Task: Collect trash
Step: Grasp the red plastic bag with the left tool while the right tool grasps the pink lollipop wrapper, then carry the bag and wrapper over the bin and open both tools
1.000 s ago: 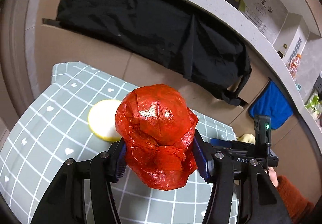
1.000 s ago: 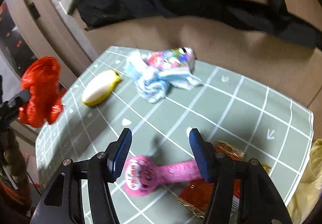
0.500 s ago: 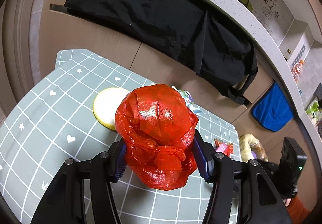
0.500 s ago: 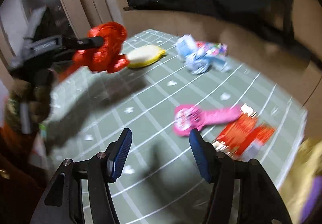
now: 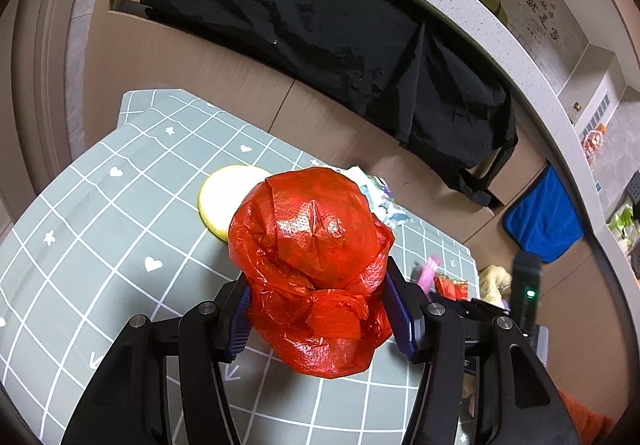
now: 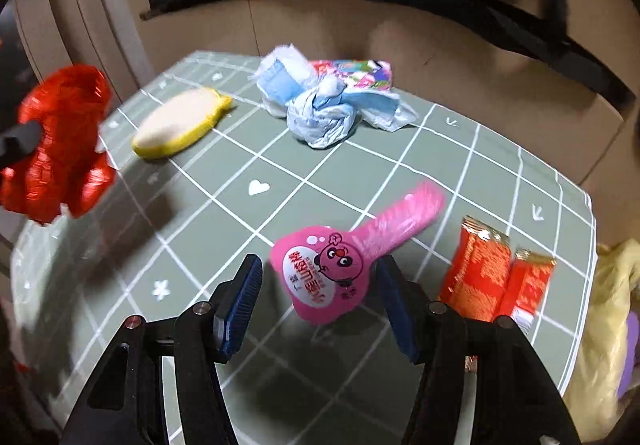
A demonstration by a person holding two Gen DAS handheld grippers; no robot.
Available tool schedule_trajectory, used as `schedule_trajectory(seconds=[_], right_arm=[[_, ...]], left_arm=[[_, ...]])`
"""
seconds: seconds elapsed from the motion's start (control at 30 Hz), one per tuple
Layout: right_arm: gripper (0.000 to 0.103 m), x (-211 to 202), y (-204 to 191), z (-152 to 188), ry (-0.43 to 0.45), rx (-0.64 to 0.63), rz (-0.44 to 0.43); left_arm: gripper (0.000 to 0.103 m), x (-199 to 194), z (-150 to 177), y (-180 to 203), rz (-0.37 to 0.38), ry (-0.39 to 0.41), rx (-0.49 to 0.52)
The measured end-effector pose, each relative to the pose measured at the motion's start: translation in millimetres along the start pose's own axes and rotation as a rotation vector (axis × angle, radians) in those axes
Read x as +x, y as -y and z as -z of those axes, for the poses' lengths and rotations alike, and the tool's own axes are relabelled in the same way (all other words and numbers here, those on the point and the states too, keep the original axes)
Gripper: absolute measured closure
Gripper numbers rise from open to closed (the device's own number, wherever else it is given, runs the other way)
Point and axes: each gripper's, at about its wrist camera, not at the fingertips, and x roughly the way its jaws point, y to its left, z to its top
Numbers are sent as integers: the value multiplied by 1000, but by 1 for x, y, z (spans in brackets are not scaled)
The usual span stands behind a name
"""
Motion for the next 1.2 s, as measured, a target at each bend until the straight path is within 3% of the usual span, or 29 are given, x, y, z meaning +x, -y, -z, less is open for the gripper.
schedule_trajectory(seconds=[0.13,0.2,0.37,0.53,0.83,1.2], right_arm=[[47,8,0,-2,18,-18,53],[55,8,3,-3,31,-5,42],[55,-5,10,-3,48,-9,-6],[55,-42,17,-2,118,-9,-37],[55,-143,39,-12,328,-18,-53],[55,-241,101,10,553,-2,65]], left_arm=[[45,2,2,0,-28,12,24],[45,4,3,2,-36,12,35],[45,3,2,10,-49,20,66],[45,-4,-4,32,-75,63,120],[45,-19,-21,126,-76,189,304],[45,-13,-13,254,9,257,502]])
